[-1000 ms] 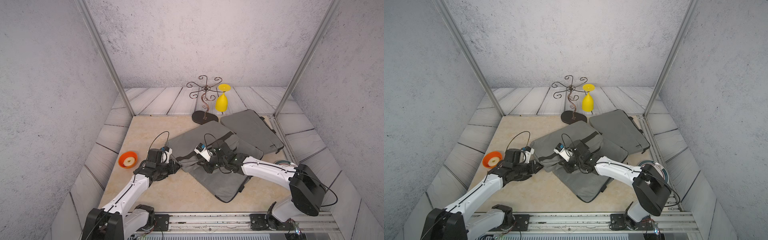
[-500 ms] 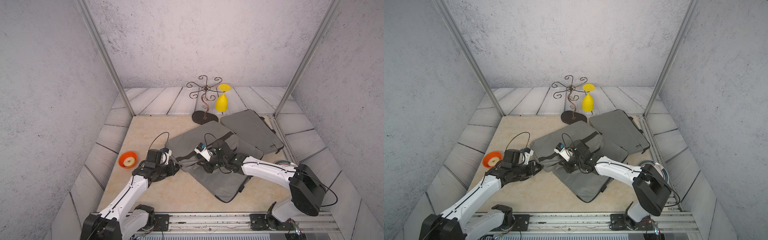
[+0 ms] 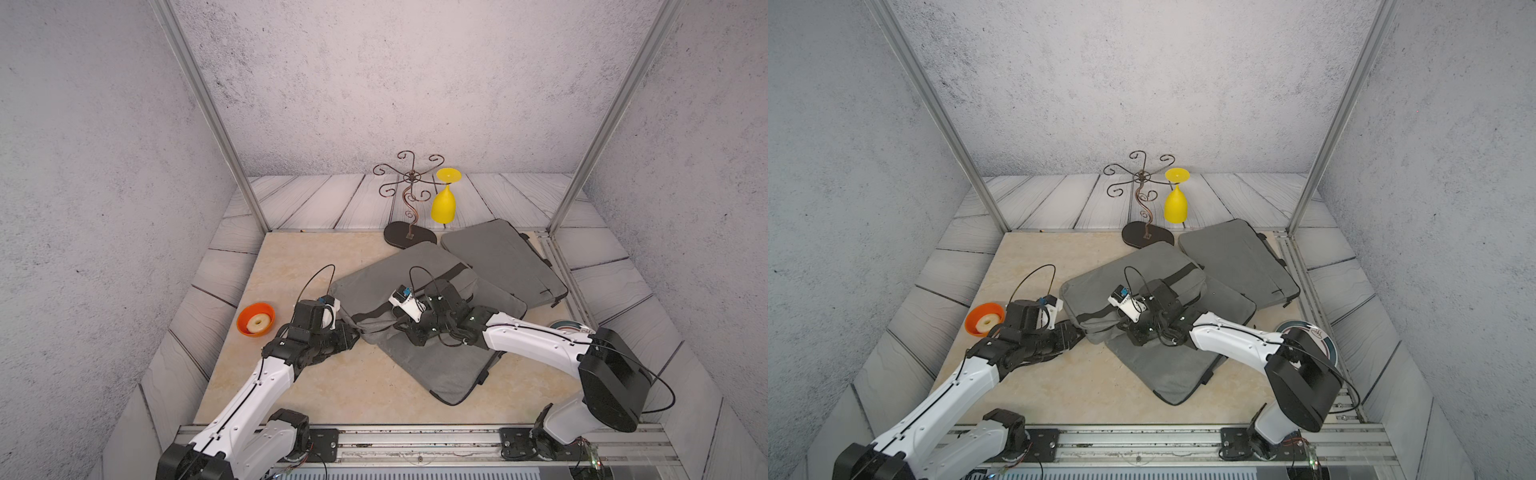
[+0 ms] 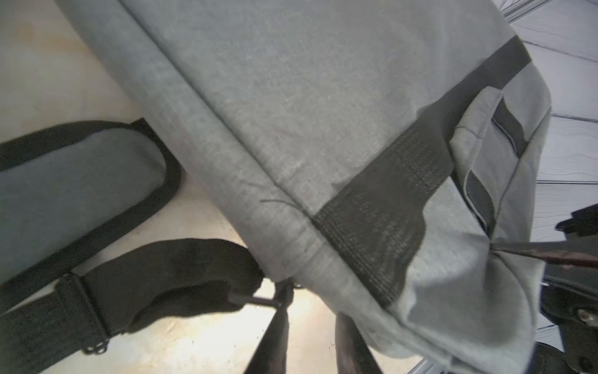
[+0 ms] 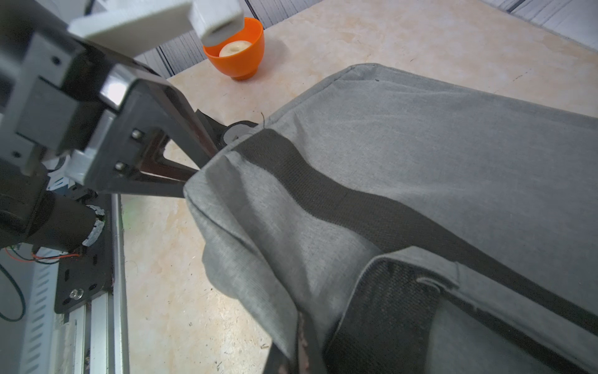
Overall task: Open the zippered laptop bag and take out the laptop
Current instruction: Unzip the zipper on the zippered laptop bag.
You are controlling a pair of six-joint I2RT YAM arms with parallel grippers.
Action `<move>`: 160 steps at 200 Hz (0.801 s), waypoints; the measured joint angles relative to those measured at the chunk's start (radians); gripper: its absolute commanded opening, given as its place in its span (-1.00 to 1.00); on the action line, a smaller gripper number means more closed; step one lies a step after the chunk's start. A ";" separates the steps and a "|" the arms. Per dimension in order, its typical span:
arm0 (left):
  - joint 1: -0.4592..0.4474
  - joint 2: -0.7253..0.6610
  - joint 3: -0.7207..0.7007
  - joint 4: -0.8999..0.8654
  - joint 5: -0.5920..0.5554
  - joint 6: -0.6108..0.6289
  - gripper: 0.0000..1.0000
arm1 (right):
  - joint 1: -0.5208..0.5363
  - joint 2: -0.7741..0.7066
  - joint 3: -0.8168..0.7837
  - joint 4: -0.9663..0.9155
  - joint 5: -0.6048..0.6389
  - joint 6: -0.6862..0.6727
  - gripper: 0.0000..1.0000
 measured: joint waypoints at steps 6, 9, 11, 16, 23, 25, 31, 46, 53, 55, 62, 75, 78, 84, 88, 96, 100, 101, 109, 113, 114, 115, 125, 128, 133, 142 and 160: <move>-0.005 0.008 0.000 0.008 -0.003 -0.002 -0.46 | 0.000 0.000 0.000 0.000 -0.001 0.000 -1.00; -0.007 0.013 0.000 0.012 -0.005 -0.003 -0.46 | 0.000 0.000 0.000 0.000 -0.002 0.000 -1.00; -0.009 0.016 0.000 0.014 -0.006 -0.003 -0.46 | 0.000 0.000 0.000 0.000 -0.002 0.000 -1.00; -0.013 0.024 0.000 0.022 -0.008 -0.003 -0.46 | 0.000 0.000 0.000 0.000 -0.002 0.000 -1.00; -0.019 0.035 0.000 0.029 -0.013 -0.003 -0.46 | 0.000 0.000 0.000 0.000 -0.002 0.000 -1.00; -0.021 0.037 0.000 0.032 -0.014 -0.003 -0.46 | 0.000 0.000 0.000 0.000 -0.002 0.000 -1.00; -0.025 0.047 0.001 0.037 -0.018 -0.003 -0.46 | 0.000 0.000 0.000 0.000 -0.002 0.000 -1.00; -0.031 0.069 0.004 0.047 -0.023 0.000 -0.45 | 0.000 0.000 0.000 -0.001 -0.003 0.000 -1.00; -0.031 0.077 0.006 0.049 -0.027 0.002 -0.45 | 0.000 0.000 0.000 -0.002 -0.003 0.000 -1.00; -0.032 0.080 0.008 0.050 -0.029 0.004 -0.45 | 0.000 0.000 0.000 -0.002 -0.003 0.000 -1.00; -0.032 0.088 0.012 0.049 -0.037 0.009 -0.42 | 0.000 0.000 0.000 -0.002 -0.003 0.000 -1.00; -0.034 0.107 0.029 0.035 -0.055 0.023 -0.34 | -0.001 0.000 0.000 -0.001 -0.003 0.000 -1.00; -0.034 0.112 0.034 0.029 -0.061 0.023 -0.33 | -0.001 0.000 0.000 -0.001 -0.003 0.000 -1.00; -0.035 0.122 0.046 0.019 -0.071 0.032 -0.33 | -0.001 0.000 0.000 -0.001 -0.003 0.000 -1.00; -0.035 0.128 0.051 0.014 -0.076 0.034 -0.32 | -0.001 0.000 0.000 -0.001 -0.003 0.000 -1.00; -0.035 0.138 0.063 0.005 -0.087 0.040 -0.33 | -0.002 0.000 0.000 0.000 -0.003 0.000 -1.00; -0.036 0.142 0.066 0.004 -0.091 0.043 -0.33 | -0.002 0.000 0.000 0.000 -0.003 0.000 -1.00; -0.036 0.142 0.067 0.004 -0.092 0.043 -0.33 | -0.002 0.000 0.000 0.000 -0.003 0.000 -1.00; -0.036 0.149 0.074 0.000 -0.099 0.046 -0.33 | -0.002 0.000 0.000 0.001 -0.003 0.000 -1.00; -0.036 0.153 0.076 -0.001 -0.103 0.047 -0.33 | -0.002 0.000 0.000 0.001 -0.004 0.000 -1.00; -0.036 0.153 0.077 -0.001 -0.104 0.047 -0.33 | -0.002 0.000 0.000 0.001 -0.003 0.000 -1.00; -0.036 0.154 0.078 -0.002 -0.105 0.048 -0.33 | -0.002 0.000 0.000 0.001 -0.003 0.000 -1.00; -0.037 0.164 0.087 -0.008 -0.118 0.051 -0.36 | -0.002 0.000 0.000 0.002 -0.003 0.000 -1.00; -0.037 0.167 0.091 -0.011 -0.123 0.051 -0.36 | -0.002 0.000 0.000 0.002 -0.003 0.000 -1.00; -0.039 0.171 0.096 -0.017 -0.131 0.053 -0.37 | -0.002 0.000 0.000 0.003 -0.003 -0.001 -1.00; -0.042 0.177 0.109 -0.033 -0.148 0.058 -0.38 | -0.002 0.000 0.000 0.005 -0.003 -0.001 -1.00; -0.047 0.180 0.136 -0.068 -0.182 0.068 -0.39 | -0.002 0.000 0.000 0.011 -0.003 -0.002 -1.00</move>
